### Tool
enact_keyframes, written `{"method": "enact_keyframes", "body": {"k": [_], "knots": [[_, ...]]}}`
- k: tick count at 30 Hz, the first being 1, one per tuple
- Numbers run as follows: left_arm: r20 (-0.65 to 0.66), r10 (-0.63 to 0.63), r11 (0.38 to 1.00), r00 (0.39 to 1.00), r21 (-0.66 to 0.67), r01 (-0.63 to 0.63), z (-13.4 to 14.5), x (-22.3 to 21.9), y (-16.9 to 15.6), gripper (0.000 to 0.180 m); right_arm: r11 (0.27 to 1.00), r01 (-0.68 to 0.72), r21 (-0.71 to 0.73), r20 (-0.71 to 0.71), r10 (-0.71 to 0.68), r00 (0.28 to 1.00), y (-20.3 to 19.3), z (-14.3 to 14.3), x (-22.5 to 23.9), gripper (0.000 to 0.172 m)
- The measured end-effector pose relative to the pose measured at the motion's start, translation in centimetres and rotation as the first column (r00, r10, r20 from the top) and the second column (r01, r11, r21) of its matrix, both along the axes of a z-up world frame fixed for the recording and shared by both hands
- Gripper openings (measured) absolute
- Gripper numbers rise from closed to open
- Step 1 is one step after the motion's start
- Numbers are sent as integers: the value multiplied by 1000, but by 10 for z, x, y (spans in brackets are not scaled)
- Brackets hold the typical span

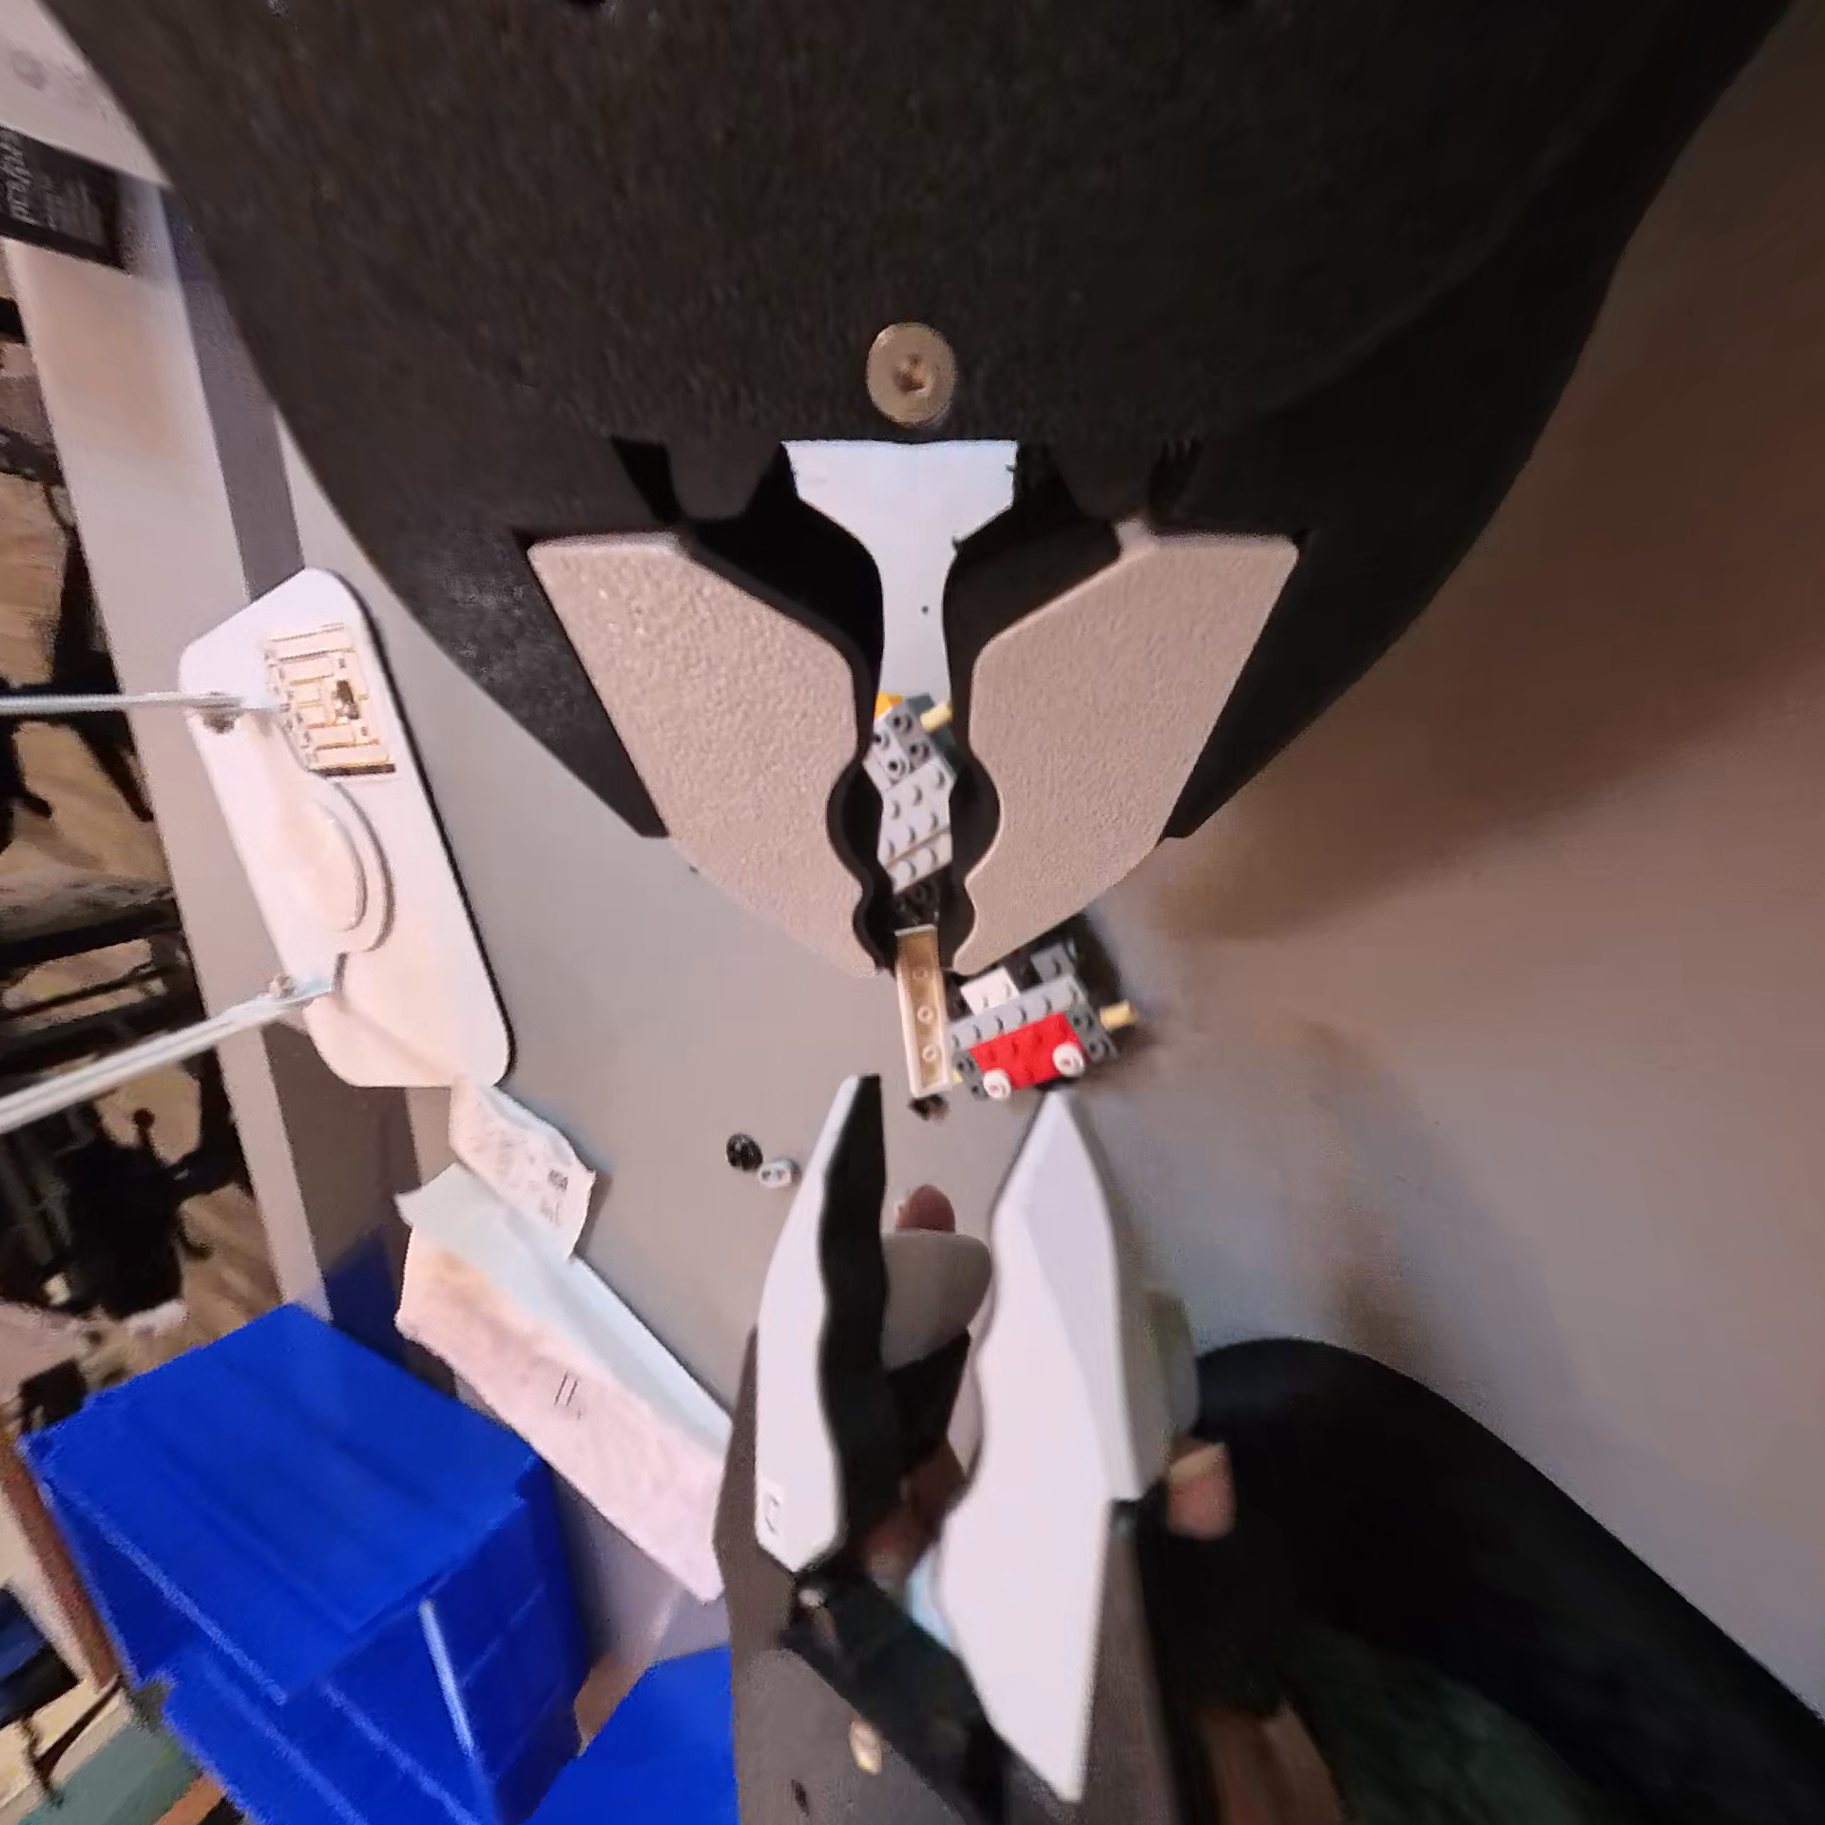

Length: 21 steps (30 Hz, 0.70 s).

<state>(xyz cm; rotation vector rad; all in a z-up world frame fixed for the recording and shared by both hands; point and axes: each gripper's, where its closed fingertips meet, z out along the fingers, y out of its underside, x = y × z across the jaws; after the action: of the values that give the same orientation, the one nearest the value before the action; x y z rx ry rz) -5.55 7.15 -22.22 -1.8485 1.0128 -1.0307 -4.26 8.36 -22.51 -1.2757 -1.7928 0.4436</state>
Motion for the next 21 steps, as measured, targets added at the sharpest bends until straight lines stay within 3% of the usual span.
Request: {"method": "enact_keyframes", "body": {"k": [1, 2, 4, 7, 10, 12, 14, 16, 18, 21], "knots": [[37, -13, 999, 999, -31, 14, 4, 2, -2, 40, 1000, -11, 13, -10, 11, 1000, -6, 2, -2, 8], [56, -31, 998, 998, -46, 33, 5, 4, -6, 34, 999, -19, 27, -18, 20, 1000, -10, 4, -5, 8], [73, -67, 996, 995, -50, 70, 9, 5, -13, 6, 997, -37, 69, -18, 38, 999, -18, 7, -10, 8], [9, -39, 999, 999, -6, 39, 16, -7, -9, 5, 996, 0, 94, -69, 6, 998, -16, 15, -13, 11], [-114, 247, 951, 962, 219, -218, 38, -61, 26, 5, 996, 87, 33, -74, -85, 994, 0, 15, 0, 15], [-139, 510, 824, 849, 364, -435, 62, -122, 48, 5, 989, 141, -38, -91, -144, 985, 9, 14, 11, 18], [-146, 750, 626, 645, 471, -621, 83, -198, 57, 5, 978, 189, -87, -92, -197, 976, 17, 11, 20, 19], [-174, 885, 457, 431, 494, -739, 88, -269, 53, 5, 969, 222, -111, -101, -233, 967, 21, 8, 25, 19], [-228, 933, 356, 278, 468, -809, 77, -322, 43, 4, 960, 248, -129, -112, -263, 958, 25, 6, 28, 19], [-271, 946, 289, 179, 449, -846, 63, -363, 30, 5, 949, 273, -158, -129, -294, 947, 30, 3, 29, 19]]}}
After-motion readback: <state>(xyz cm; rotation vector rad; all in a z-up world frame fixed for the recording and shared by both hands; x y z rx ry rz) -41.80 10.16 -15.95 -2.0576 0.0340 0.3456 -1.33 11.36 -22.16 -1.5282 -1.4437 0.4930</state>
